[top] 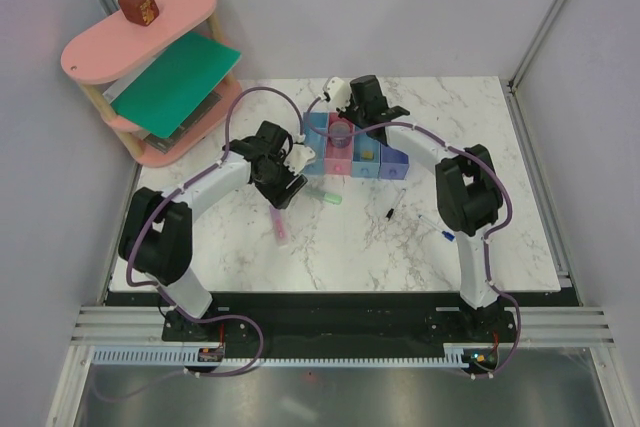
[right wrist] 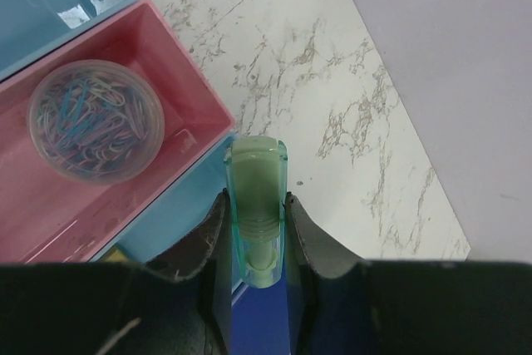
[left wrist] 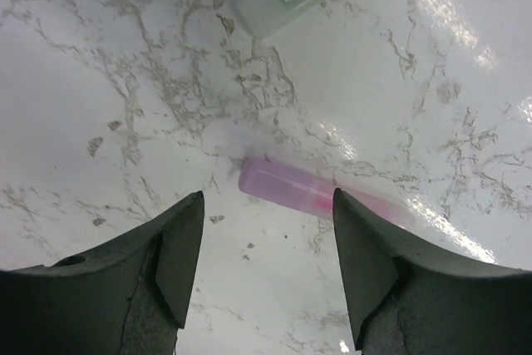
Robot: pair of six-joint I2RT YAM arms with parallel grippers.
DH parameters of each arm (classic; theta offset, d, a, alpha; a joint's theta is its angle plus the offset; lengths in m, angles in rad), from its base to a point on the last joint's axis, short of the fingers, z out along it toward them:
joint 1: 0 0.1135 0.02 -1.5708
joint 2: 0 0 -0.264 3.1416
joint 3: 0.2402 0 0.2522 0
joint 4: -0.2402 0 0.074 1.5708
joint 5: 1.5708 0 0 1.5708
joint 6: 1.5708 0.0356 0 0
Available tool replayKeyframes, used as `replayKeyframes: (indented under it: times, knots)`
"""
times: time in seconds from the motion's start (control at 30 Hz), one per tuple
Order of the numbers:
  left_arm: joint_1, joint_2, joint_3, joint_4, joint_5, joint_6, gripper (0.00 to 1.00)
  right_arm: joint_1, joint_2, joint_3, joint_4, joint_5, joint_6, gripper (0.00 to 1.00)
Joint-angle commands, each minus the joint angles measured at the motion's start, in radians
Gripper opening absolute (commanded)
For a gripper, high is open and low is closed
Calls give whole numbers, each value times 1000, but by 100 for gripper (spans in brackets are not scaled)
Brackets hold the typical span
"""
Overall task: Sort the stationery into containers
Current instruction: Place the pen in the storage box.
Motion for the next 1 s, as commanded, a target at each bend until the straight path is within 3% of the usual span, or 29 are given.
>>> replayKeyframes:
  times: [0.0, 0.2, 0.47, 0.77, 0.97]
  knots:
    - [-6, 7, -13, -69, -21, -92, 70, -8, -31, -27, 77, 20, 41, 14]
    - [-12, 12, -16, -131, -31, -124, 70, -15, -92, -122, 94, 9, 42, 30]
    - [-34, 15, -8, -184, -12, -155, 70, -15, -141, -164, 88, 13, 50, 36]
    - [-54, 70, -18, -195, -20, -184, 70, -17, -219, -224, 83, 18, 42, 63]
    - [-54, 110, -16, -195, -34, -219, 70, -15, -273, -233, 68, 10, 44, 67]
